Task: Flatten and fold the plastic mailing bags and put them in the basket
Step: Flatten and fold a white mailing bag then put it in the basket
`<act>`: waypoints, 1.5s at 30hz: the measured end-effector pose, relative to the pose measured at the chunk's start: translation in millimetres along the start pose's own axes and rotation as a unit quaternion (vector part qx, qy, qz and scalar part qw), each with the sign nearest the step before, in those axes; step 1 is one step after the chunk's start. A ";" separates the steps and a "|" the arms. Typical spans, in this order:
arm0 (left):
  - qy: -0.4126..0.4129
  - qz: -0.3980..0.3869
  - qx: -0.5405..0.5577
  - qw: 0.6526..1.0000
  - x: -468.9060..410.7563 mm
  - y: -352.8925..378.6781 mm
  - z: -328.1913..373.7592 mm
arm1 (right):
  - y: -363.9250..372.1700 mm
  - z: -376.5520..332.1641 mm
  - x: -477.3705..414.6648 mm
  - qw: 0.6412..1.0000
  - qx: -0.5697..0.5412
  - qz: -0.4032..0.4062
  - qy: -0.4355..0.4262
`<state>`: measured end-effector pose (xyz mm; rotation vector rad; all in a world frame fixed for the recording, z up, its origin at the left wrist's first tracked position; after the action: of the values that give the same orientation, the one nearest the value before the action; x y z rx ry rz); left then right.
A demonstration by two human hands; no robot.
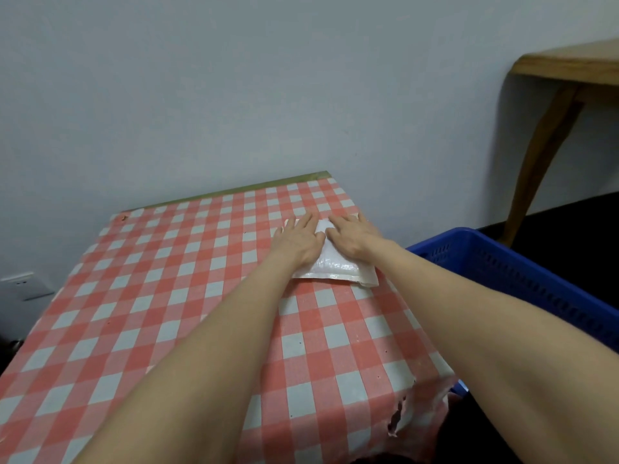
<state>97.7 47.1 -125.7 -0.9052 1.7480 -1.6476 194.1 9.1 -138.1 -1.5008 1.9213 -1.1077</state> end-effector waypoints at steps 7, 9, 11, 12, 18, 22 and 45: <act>-0.002 -0.031 -0.007 0.999 -2.6 12.9 0.0 | 7.2 3.5 3.2 1.000 0.011 -0.012 0.021; -0.002 -0.032 -0.006 0.999 -4.2 15.1 -0.2 | 8.0 4.0 3.0 1.000 0.016 -0.013 0.024; -0.003 -0.034 -0.004 0.999 -5.2 17.2 -0.6 | 9.3 4.5 2.4 0.999 0.018 -0.012 0.025; -0.003 -0.036 -0.003 0.999 -5.7 17.5 -0.7 | 9.7 4.6 2.0 0.999 0.018 -0.011 0.026; -0.005 -0.040 0.001 0.999 -7.2 20.8 -1.6 | 10.6 6.2 1.5 1.000 0.015 -0.002 0.022; -0.001 -0.033 0.005 0.999 -6.6 21.6 -0.7 | 11.3 7.4 1.2 1.000 0.014 0.008 0.022; -0.006 0.014 0.023 1.000 -42.5 25.6 -17.9 | 10.3 4.8 -40.2 1.000 0.009 0.014 0.012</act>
<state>107.2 92.0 -151.8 -0.8652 1.6990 -1.6546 203.8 46.4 -154.0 -1.4518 1.9376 -1.1328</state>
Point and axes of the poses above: each hand's wrist, its own x-axis away from the middle knuckle, its own y-axis out of the palm, z = x × y, the point moved 10 cm from there along -x, towards the middle knuckle, and after that the axes turned 13 degrees about -x, right-handed, at the moved point
